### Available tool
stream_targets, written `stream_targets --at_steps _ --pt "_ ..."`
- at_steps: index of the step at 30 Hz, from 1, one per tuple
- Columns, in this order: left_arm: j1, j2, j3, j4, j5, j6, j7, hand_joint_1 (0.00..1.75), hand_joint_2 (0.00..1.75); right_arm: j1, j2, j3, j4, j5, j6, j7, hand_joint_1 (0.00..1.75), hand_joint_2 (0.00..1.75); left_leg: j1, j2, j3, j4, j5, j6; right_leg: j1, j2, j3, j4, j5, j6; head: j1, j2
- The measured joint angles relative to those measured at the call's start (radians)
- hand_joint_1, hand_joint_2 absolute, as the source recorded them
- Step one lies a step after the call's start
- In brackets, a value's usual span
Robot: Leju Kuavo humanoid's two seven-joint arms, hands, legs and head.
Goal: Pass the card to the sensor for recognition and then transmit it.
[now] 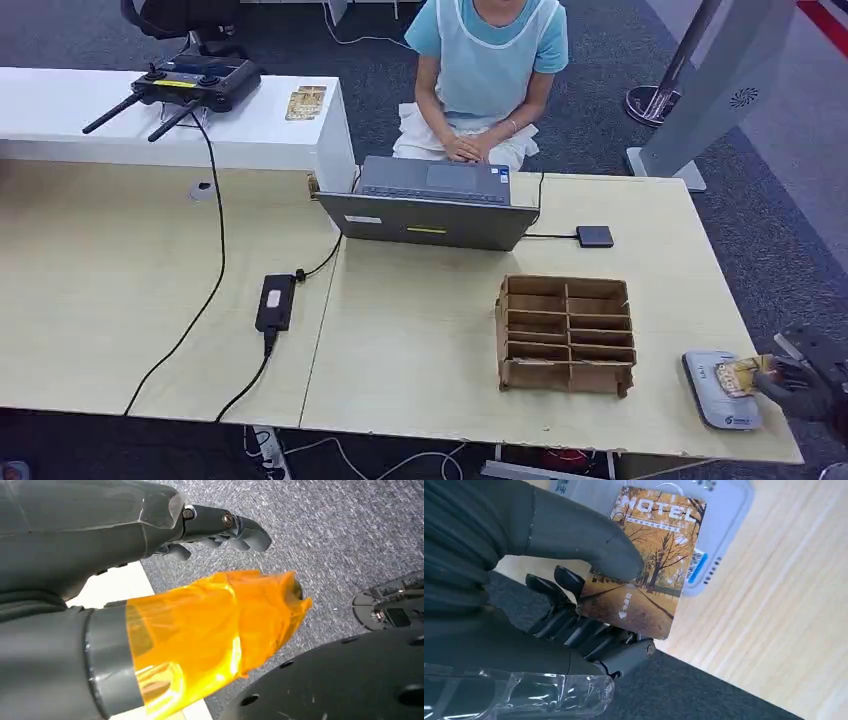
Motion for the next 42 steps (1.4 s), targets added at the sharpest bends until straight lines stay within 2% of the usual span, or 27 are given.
stream_targets --at_steps 6,15,22,24,27,30,33,38,42 --pt "0.0 0.0 -0.002 0.0 0.02 0.002 0.0 0.0 0.0 -0.011 -0.032 -0.059 -0.084 -0.125 0.058 -0.014 1.75 1.75 -0.001 0.0 0.0 0.0 0.0 0.0 0.0 0.0 0.0 0.0 0.0 0.0 0.0 0.0" --pt "-0.001 0.0 -0.015 0.0 0.034 0.003 0.0 0.0 0.0 -0.116 -0.083 -0.069 -0.151 -0.141 0.072 0.016 1.75 1.75 -0.001 0.001 0.0 0.0 0.0 0.0 0.0 0.0 0.0 0.0 0.0 0.0 0.0 0.0" --pt "-0.004 -0.001 -0.023 0.0 0.041 0.003 -0.001 0.0 0.0 -0.267 -0.092 -0.009 -0.153 -0.119 0.064 -0.006 1.75 1.75 -0.001 0.005 -0.001 0.0 0.0 0.0 -0.001 0.004 -0.002 0.001 0.001 0.001 0.0 0.0" --pt "-0.004 -0.002 -0.026 0.0 0.047 0.003 -0.001 0.0 0.0 -0.336 -0.091 0.032 -0.153 -0.079 0.05 -0.01 1.75 1.75 -0.001 0.006 -0.002 0.0 0.001 0.0 -0.001 0.004 -0.002 0.002 0.001 0.001 0.0 0.0" --pt "-0.007 -0.002 -0.029 0.0 0.051 0.003 0.0 0.0 0.0 -0.47 -0.079 0.108 -0.148 -0.011 0.002 0.006 1.75 1.75 -0.001 0.008 -0.001 0.0 0.001 0.001 -0.001 0.006 -0.004 0.003 0.002 0.0 0.0 0.0" --pt "-0.01 -0.004 -0.037 0.0 0.053 0.003 0.0 0.0 0.0 -0.557 -0.069 0.175 -0.14 0.016 -0.02 0.012 1.75 1.75 -0.001 0.005 -0.002 0.0 0.002 0.002 -0.001 0.003 -0.004 0.003 0.002 0.0 0.0 0.0" --pt "-0.01 -0.006 -0.045 0.0 0.054 0.003 0.002 0.0 0.0 -0.639 -0.049 0.237 -0.129 0.153 -0.122 0.016 1.75 1.75 -0.001 0.004 -0.005 0.0 0.003 0.002 -0.001 0.002 -0.005 0.004 0.002 0.0 0.0 0.0" --pt "-0.023 -0.006 -0.066 0.0 0.053 0.002 0.016 0.0 0.0 -0.843 0.065 0.389 -0.069 0.464 -0.309 0.063 1.75 1.75 -0.001 0.012 -0.002 0.0 0.003 0.002 -0.001 0.01 -0.006 0.005 0.004 0.0 0.0 0.0" --pt "-0.027 -0.005 -0.092 0.0 0.047 -0.005 0.021 0.0 0.0 -0.95 0.184 0.491 -0.016 0.661 -0.409 0.113 1.75 1.75 -0.001 0.011 -0.002 0.0 0.005 0.0 0.0 0.01 -0.007 0.006 0.004 -0.001 0.0 0.0"
